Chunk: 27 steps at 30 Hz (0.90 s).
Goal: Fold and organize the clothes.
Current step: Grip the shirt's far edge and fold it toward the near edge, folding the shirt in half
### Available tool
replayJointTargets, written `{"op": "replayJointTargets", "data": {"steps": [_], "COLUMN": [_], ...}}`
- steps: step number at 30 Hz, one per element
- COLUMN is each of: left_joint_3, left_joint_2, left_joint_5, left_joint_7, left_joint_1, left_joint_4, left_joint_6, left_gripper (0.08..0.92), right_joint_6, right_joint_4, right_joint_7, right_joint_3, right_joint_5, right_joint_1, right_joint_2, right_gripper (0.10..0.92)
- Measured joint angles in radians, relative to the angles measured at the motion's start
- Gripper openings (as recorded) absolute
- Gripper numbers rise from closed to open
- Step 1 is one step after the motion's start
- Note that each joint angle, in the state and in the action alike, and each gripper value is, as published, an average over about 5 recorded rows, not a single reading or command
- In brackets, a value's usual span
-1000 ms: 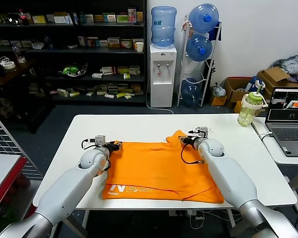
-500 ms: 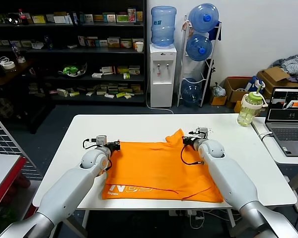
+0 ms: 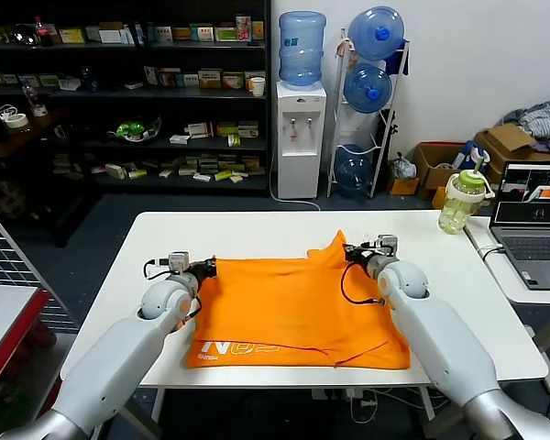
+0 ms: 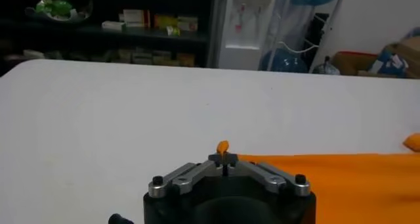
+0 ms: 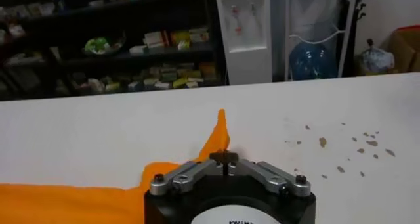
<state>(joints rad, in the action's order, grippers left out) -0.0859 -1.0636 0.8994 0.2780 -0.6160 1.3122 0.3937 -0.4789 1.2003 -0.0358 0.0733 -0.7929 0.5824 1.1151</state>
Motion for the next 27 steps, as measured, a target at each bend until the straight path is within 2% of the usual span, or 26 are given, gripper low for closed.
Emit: {"op": "replayJointTargets", "data": {"steps": [17,24,27], "left_joint_3": [0.114,0.135,0.141], "left_joint_2": [0.18,0.213,0.216], "left_joint_5": [0.067,0.064,0.061], "left_joint_7": [0.075,0.098,0.104], "left_joint_1": [-0.296,-0.405,-0.442], "left_joint_4": [0.445,0.554,0.58], "left_joint_6": [0.005,0.003,0.007], "left_gripper": [0.093,0.093,0.111], "right_joint_6": [-0.089,-0.114,-0.12], "right_joint_4": [0.49,0.622,0.655], "right_joint_7": [-0.142,-0.177,-0.18], "right_joint_3": [0.148,0.22,0.245], "right_joint_5": [-0.174,-0.201,-0.203], "right_joint_1": [0.374,0.515,0.559], "right_joint_2": [-0.233,-0.274,-0.283], "right_gripper": [0.124,0.125,0.157]}}
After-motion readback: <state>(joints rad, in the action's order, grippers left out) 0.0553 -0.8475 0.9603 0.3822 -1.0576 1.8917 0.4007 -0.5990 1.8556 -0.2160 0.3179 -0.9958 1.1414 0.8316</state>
